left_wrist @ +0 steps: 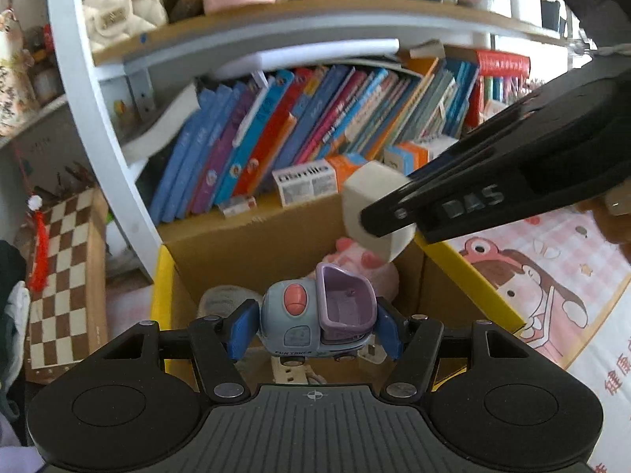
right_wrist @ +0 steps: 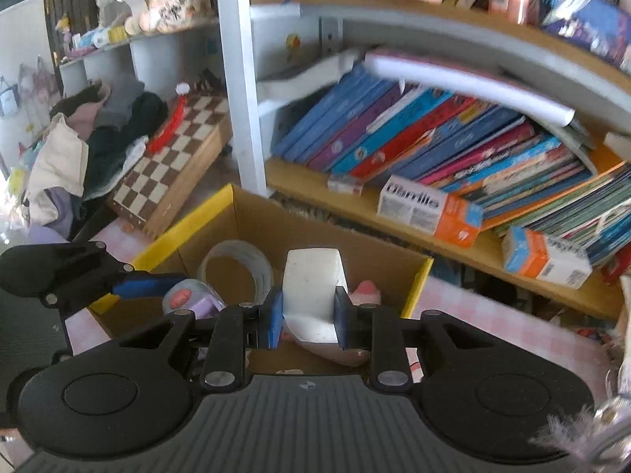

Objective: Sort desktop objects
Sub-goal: 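Lift the toy car and charger block with both tools over the yellow box, then lower both tools into the yellow box and open them to release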

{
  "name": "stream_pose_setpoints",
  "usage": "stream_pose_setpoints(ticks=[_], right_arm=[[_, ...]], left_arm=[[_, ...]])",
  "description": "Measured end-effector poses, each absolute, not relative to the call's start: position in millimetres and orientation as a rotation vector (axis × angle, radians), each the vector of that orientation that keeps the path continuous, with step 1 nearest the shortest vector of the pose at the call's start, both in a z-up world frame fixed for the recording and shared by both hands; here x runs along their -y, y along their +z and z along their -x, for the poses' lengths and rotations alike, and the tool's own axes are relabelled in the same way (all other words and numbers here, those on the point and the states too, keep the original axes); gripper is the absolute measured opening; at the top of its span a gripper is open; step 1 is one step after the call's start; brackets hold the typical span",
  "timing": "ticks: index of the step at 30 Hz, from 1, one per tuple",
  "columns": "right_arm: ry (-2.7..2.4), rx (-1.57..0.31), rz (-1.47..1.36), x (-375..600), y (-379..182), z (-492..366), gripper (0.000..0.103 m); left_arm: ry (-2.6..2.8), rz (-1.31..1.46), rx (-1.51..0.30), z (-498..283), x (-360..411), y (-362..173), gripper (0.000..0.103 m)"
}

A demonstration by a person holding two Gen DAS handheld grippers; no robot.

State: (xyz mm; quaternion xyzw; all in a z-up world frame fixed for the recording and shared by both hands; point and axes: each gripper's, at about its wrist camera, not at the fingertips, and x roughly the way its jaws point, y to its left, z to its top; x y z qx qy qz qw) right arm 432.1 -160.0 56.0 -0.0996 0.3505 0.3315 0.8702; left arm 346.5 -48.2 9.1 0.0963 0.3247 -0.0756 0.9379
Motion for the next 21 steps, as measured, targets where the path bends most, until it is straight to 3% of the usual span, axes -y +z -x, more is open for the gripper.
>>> stream_pose_setpoints(ticks=[21], right_arm=[[0.8, -0.925, 0.214, 99, 5, -483, 0.024]], left_arm=[[-0.175, -0.213, -0.757, -370, 54, -18, 0.063]])
